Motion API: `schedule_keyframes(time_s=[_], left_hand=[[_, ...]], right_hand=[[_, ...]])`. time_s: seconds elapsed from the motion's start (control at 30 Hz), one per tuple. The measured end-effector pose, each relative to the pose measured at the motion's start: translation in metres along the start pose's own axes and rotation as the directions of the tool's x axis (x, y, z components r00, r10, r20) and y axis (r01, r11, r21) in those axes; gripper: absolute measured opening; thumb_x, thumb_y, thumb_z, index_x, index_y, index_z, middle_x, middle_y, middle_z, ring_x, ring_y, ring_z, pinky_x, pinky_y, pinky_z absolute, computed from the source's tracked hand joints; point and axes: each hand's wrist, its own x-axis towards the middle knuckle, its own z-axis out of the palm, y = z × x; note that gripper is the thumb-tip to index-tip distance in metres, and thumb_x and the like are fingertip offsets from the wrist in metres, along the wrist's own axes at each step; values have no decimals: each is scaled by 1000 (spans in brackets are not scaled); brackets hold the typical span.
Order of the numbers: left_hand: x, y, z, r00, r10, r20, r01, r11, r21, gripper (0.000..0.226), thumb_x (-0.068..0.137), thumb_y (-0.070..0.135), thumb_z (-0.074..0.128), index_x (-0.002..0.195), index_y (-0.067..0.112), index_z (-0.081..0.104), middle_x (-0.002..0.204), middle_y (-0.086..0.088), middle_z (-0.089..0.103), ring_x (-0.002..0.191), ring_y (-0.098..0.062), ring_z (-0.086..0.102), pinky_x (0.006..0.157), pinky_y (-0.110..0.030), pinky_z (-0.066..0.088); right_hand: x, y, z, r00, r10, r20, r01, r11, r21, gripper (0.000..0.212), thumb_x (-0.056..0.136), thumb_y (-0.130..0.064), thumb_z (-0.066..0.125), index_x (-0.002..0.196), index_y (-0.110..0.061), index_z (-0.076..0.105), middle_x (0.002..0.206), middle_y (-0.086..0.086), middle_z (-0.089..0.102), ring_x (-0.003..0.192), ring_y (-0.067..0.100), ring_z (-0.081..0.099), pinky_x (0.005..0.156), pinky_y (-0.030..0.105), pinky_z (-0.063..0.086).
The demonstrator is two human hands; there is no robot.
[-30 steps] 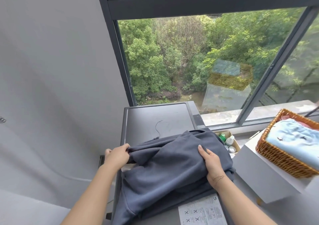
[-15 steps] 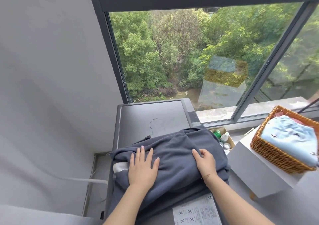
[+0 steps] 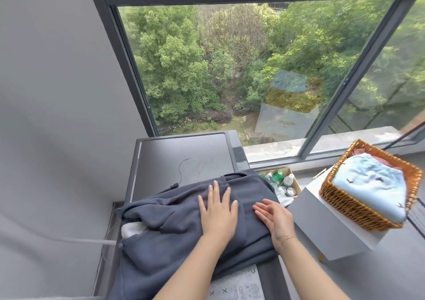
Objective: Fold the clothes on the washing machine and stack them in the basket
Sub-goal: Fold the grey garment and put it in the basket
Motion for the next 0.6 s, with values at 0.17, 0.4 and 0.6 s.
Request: schedule_keyframes(time_s=[0.17, 0.4, 0.6], left_hand=[[2, -3, 26, 999, -3, -35, 5, 998, 69, 57, 88, 44, 31, 132, 22, 59, 143, -10, 49, 131, -25, 49, 107, -52, 19], [8, 16, 34, 985, -146, -89, 158, 977, 142, 70, 88, 44, 0, 150, 27, 30, 159, -8, 19, 147, -24, 19, 113, -51, -1], [11, 25, 44, 970, -208, -125, 221, 970, 104, 57, 92, 38, 21, 143, 26, 44, 152, -9, 38, 140, -25, 36, 112, -51, 12]], right_hand=[[31, -6, -43, 982, 137, -132, -116, 981, 155, 39, 93, 9, 31, 129, 14, 44, 83, 19, 55, 74, 26, 56, 46, 18, 54], [44, 20, -82, 790, 566, -237, -549, 824, 139, 58, 96, -29, 52, 147, -9, 33, 143, 10, 43, 122, 25, 50, 110, 35, 35], [59, 43, -91, 643, 761, -81, -642, 594, 485, 66, 91, -36, 60, 146, -12, 31, 135, 14, 49, 116, 32, 56, 102, 42, 42]])
